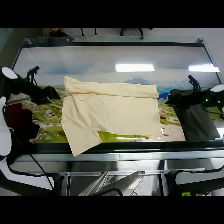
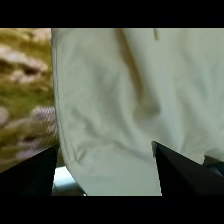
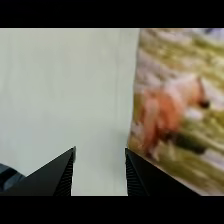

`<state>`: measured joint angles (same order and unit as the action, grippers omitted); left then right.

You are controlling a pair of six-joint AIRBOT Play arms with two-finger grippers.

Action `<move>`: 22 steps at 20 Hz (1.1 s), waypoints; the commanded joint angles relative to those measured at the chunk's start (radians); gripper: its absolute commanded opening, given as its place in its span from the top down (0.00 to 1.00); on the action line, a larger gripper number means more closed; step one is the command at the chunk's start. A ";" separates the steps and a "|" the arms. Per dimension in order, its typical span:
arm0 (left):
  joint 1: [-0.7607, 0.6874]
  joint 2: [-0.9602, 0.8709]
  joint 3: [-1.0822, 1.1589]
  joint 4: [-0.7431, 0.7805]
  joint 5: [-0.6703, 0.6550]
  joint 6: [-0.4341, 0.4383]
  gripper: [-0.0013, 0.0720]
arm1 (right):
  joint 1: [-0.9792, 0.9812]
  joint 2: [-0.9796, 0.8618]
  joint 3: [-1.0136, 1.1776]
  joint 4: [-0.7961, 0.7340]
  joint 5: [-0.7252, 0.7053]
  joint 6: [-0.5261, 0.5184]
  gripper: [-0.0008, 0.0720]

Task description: Fold the shirts.

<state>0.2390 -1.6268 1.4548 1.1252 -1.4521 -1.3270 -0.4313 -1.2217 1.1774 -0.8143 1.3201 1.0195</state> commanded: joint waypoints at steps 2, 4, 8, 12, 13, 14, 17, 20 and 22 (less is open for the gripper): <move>0.029 0.133 -0.421 -0.025 0.171 0.089 0.09 | -0.093 0.125 -0.198 -0.014 0.021 0.001 0.49; 0.030 0.132 -0.497 -0.119 0.219 0.150 0.09 | -0.097 0.151 -0.230 -0.016 0.022 -0.001 0.49; 0.037 0.133 -0.563 -0.132 0.204 0.175 0.09 | -0.096 0.162 -0.260 -0.024 0.024 -0.002 0.49; 0.052 0.133 -0.658 -0.133 0.173 0.174 0.09 | -0.096 0.159 -0.261 -0.028 0.020 -0.010 0.49; 0.045 0.133 -0.681 -0.134 0.182 0.166 0.09 | -0.095 0.153 -0.261 -0.027 0.019 -0.010 0.49; 0.034 0.133 -0.697 -0.135 0.192 0.163 0.09 | -0.095 0.146 -0.261 -0.027 0.019 -0.010 0.49; -0.030 0.133 -0.701 -0.159 0.228 0.159 0.28 | -0.089 0.120 -0.278 -0.020 0.013 -0.016 0.49; -0.085 0.133 -0.642 -0.156 0.239 0.155 0.96 | -0.089 0.104 -0.318 -0.020 0.012 -0.025 0.49; -0.095 0.135 -0.583 -0.156 0.194 0.128 0.97 | -0.089 0.103 -0.343 -0.021 0.008 -0.024 0.49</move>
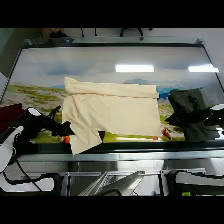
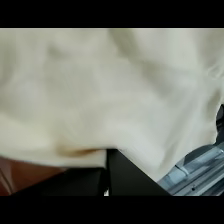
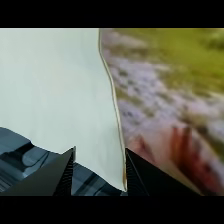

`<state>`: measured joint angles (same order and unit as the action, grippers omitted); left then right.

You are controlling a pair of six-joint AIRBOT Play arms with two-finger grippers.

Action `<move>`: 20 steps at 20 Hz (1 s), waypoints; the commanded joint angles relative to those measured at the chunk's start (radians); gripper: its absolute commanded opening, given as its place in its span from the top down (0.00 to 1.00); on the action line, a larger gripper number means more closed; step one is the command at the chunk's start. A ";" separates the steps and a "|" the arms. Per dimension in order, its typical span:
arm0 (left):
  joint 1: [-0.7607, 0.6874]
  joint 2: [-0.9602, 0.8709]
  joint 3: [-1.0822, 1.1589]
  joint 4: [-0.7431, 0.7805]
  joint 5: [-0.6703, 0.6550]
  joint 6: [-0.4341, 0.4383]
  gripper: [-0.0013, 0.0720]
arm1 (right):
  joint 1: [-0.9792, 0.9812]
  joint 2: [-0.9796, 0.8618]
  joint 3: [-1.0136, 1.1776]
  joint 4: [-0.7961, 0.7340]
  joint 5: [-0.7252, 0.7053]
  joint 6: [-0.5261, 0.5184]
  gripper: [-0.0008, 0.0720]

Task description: Fold the shirts.

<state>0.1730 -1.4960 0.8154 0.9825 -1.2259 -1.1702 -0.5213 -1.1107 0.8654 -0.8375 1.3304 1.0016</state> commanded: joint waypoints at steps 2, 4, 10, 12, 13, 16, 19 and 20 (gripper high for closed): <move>-0.034 0.045 0.075 -0.013 -0.080 -0.065 0.97 | 0.001 -0.008 -0.051 -0.001 -0.007 -0.006 0.49; -0.034 0.138 0.031 -0.005 -0.096 -0.136 0.97 | 0.001 -0.008 -0.066 -0.001 -0.021 -0.006 0.49; -0.035 0.425 -0.154 -0.008 -0.122 -0.230 0.96 | 0.001 -0.019 -0.071 -0.001 -0.031 -0.006 0.49; -0.035 0.503 -0.202 -0.010 -0.143 -0.245 0.96 | 0.002 -0.019 -0.077 0.000 -0.030 -0.006 0.49; -0.035 0.546 -0.224 -0.009 -0.143 -0.248 0.96 | 0.002 -0.019 -0.080 0.000 -0.030 -0.006 0.49; -0.035 0.633 -0.249 -0.008 -0.116 -0.256 0.96 | 0.002 -0.019 -0.107 0.000 -0.032 -0.006 0.49; -0.035 0.646 -0.248 -0.010 -0.052 -0.251 0.96 | 0.006 -0.019 -0.139 0.000 -0.045 -0.007 0.49; -0.035 0.633 -0.248 -0.010 -0.050 -0.249 0.96 | 0.014 -0.019 -0.142 0.000 -0.051 -0.020 0.49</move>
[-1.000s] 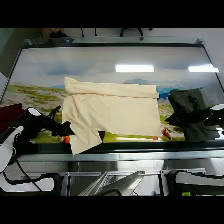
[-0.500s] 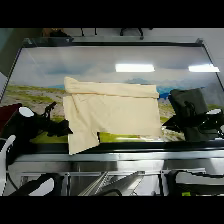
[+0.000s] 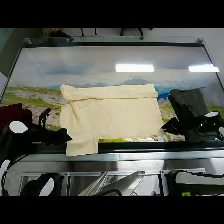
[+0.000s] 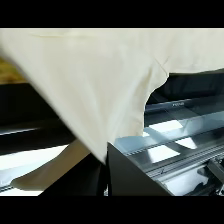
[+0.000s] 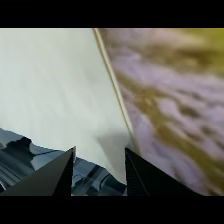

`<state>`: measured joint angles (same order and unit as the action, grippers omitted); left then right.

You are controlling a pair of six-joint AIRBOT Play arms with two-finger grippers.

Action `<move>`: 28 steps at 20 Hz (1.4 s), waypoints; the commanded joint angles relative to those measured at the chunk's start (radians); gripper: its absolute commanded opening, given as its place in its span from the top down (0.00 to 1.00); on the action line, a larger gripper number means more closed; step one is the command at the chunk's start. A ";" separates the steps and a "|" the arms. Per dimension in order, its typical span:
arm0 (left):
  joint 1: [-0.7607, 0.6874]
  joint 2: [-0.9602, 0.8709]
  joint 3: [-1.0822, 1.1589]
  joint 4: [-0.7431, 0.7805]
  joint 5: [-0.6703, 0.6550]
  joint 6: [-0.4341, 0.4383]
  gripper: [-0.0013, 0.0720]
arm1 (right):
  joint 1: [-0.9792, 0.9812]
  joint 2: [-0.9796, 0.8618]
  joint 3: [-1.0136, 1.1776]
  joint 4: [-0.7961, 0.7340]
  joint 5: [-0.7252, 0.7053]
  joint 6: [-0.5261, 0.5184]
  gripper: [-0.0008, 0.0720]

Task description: Fold the shirts.

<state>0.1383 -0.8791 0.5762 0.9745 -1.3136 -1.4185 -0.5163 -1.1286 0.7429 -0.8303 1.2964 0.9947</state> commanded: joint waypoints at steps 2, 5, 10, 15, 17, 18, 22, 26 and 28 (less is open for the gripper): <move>0.000 -0.019 -0.009 -0.002 0.029 0.005 0.96 | 0.018 0.000 -0.009 -0.004 -0.024 -0.023 0.49; 0.000 -0.077 0.006 0.001 0.014 0.033 0.96 | 0.011 0.007 0.077 -0.017 0.010 -0.013 0.49; 0.000 -0.143 0.128 0.001 -0.021 0.047 0.96 | -0.027 0.006 0.174 -0.034 0.001 0.004 0.49; 0.000 -0.182 0.185 -0.003 -0.023 0.047 0.96 | -0.013 -0.068 0.150 -0.047 -0.012 0.005 0.49; 0.000 -0.180 0.185 0.000 -0.023 0.048 0.96 | 0.014 -0.086 0.118 -0.040 -0.020 0.000 0.49; 0.000 -0.179 0.185 0.002 -0.023 0.048 0.96 | 0.033 -0.092 0.103 -0.041 -0.031 0.000 0.49; 0.000 -0.179 0.185 0.001 -0.024 0.048 0.96 | 0.113 -0.091 0.085 -0.024 -0.033 0.000 0.52; 0.009 -0.104 0.188 0.004 -0.054 0.045 0.97 | 0.101 -0.039 0.099 0.006 0.013 0.002 0.95; 0.042 -0.022 0.229 0.071 -0.124 0.006 0.97 | 0.042 0.017 0.107 -0.043 0.031 0.064 0.95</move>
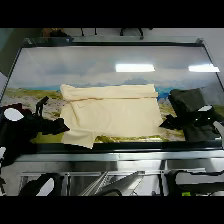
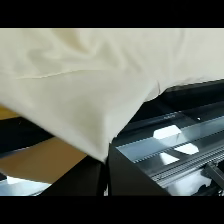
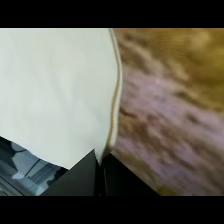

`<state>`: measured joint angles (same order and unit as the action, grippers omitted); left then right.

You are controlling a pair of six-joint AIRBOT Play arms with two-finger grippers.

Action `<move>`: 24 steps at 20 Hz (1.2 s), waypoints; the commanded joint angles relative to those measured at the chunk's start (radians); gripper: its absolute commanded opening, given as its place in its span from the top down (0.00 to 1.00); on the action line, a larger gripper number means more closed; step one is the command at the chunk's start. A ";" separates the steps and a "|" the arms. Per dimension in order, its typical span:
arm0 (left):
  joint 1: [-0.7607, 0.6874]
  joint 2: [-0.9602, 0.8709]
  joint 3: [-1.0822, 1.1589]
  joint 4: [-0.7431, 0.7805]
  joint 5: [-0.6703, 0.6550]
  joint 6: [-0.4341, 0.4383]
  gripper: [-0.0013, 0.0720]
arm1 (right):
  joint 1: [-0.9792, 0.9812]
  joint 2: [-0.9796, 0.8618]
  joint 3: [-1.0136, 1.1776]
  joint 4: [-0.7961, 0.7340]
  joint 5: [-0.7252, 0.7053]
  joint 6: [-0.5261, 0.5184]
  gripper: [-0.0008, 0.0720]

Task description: Fold the shirts.

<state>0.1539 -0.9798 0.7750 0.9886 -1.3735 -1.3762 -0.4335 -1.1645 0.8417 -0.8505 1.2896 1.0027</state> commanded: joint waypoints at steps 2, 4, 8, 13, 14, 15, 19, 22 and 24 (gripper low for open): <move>0.072 0.155 0.102 0.171 -0.159 -0.067 0.97 | -0.112 0.102 0.008 -0.047 0.078 0.084 0.95; 0.110 0.209 0.162 0.195 -0.195 -0.075 0.97 | -0.138 0.139 0.008 -0.032 0.107 0.087 0.95; 0.079 0.201 0.238 0.188 -0.178 -0.081 0.97 | -0.111 0.203 0.008 0.024 0.125 0.070 0.95; -0.051 -0.026 0.365 0.193 -0.045 -0.079 0.96 | -0.012 0.197 0.008 0.222 -0.092 -0.046 0.95; -0.068 -0.087 0.403 0.200 -0.033 -0.079 0.96 | 0.006 0.188 0.008 0.285 -0.155 -0.082 0.95; -0.076 -0.155 0.444 0.199 -0.034 -0.074 0.96 | 0.025 0.175 0.008 0.353 -0.220 -0.122 0.95; -0.079 -0.396 0.576 0.225 -0.028 -0.069 0.97 | 0.098 0.050 0.084 0.506 -0.383 -0.238 0.95; -0.079 -0.542 0.621 0.282 0.014 -0.064 0.96 | 0.126 -0.091 0.157 0.507 -0.401 -0.245 0.95; -0.078 -0.631 0.628 0.306 0.034 -0.064 0.96 | 0.132 -0.158 0.178 0.507 -0.402 -0.250 0.95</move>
<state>0.0776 -1.4834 1.3712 1.2499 -1.3743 -1.4433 -0.3222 -1.2228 0.9764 -0.3752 0.9283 0.7818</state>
